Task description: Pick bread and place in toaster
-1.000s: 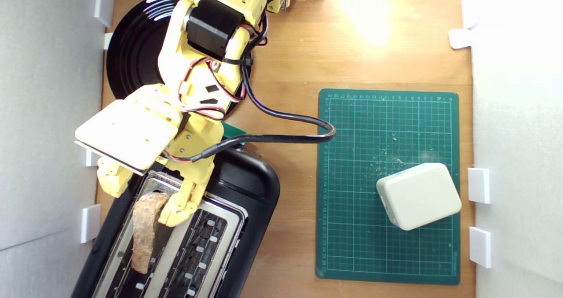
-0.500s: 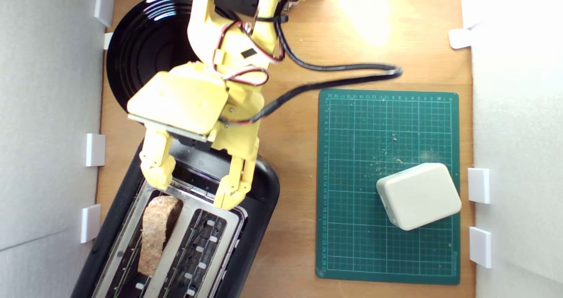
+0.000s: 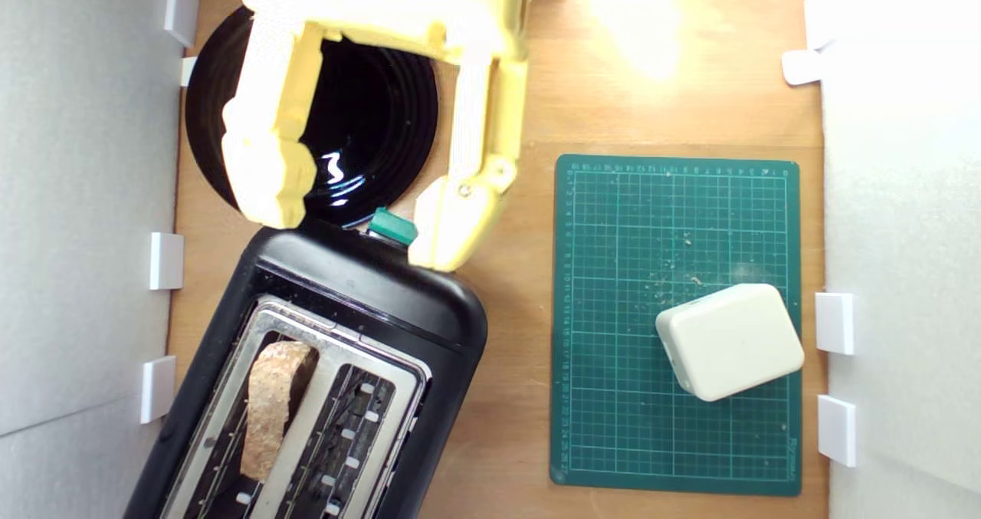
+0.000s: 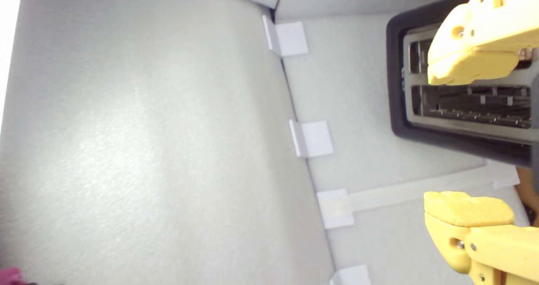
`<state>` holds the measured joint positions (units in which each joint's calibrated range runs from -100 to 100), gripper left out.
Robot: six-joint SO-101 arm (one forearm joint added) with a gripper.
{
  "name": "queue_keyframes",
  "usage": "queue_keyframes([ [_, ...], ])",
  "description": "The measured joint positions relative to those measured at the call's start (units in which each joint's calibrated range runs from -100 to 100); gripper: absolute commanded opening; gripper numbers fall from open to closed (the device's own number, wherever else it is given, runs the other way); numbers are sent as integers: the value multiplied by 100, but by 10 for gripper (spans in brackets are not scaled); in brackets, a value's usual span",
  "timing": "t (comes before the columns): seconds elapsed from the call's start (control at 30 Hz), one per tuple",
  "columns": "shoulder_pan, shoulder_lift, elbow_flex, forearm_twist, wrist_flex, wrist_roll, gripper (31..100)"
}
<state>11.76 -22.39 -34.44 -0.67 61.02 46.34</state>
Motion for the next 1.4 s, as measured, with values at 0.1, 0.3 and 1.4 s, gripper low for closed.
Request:
queue_keyframes([
  [0.1, -82, -370, 37, -133, 0, -357, 864],
  [0.3, -970, -932, 120, -187, 0, -1304, 864],
  [1.4, -2645, -3956, 6593, -36, -25, -3788, 490],
])
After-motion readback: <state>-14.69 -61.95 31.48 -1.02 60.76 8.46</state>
